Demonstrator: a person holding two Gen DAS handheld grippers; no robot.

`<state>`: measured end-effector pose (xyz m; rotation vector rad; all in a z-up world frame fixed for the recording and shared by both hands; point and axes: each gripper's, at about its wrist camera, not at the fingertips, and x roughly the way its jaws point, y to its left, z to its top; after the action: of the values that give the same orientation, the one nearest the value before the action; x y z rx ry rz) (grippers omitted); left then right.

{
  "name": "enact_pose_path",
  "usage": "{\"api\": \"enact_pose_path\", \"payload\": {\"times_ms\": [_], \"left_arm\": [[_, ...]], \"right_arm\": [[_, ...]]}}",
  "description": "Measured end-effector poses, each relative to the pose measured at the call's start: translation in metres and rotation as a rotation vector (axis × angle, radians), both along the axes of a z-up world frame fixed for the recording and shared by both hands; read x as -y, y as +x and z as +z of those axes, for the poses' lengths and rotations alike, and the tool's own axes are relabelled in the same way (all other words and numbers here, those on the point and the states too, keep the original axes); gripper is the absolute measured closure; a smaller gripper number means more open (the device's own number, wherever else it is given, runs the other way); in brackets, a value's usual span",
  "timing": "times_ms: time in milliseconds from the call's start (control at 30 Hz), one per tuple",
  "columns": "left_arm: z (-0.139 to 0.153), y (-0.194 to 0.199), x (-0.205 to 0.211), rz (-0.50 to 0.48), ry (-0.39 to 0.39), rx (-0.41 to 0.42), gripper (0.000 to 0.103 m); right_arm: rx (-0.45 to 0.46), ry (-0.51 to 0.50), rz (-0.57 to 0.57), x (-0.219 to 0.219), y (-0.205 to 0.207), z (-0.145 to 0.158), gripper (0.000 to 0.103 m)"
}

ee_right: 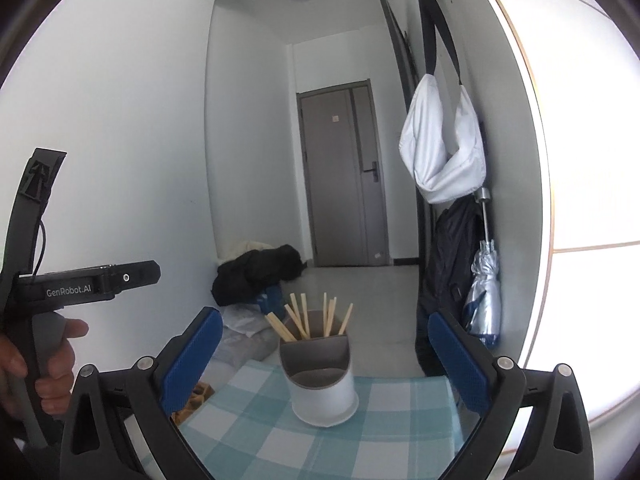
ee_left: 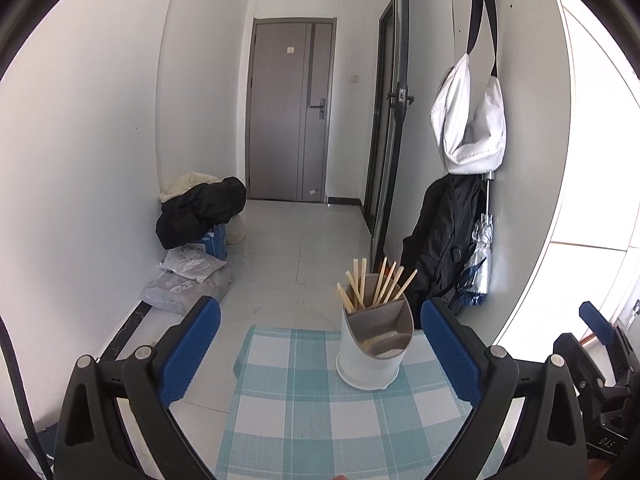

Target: Organize utensils

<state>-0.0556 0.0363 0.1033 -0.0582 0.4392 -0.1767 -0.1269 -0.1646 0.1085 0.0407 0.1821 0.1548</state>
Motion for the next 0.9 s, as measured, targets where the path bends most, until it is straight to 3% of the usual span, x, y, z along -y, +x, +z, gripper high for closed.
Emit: {"api": "enact_pose_path", "payload": {"times_ms": [200,700,900], "left_arm": [[-0.01,-0.004,0.004,0.01,0.021,0.026,0.005],[-0.052,0.023,0.004,0.017,0.023,-0.035,0.005],[-0.062,0.03,0.001,0.027,0.018,-0.048,0.005]], "right_arm": [[-0.02,0.006,0.004,-0.001,0.001,-0.011,0.0],[-0.096,-0.003,-0.018,0.004,0.019,-0.046,0.0],[-0.167,0.008,-0.041,0.009,0.029,-0.061,0.0]]}}
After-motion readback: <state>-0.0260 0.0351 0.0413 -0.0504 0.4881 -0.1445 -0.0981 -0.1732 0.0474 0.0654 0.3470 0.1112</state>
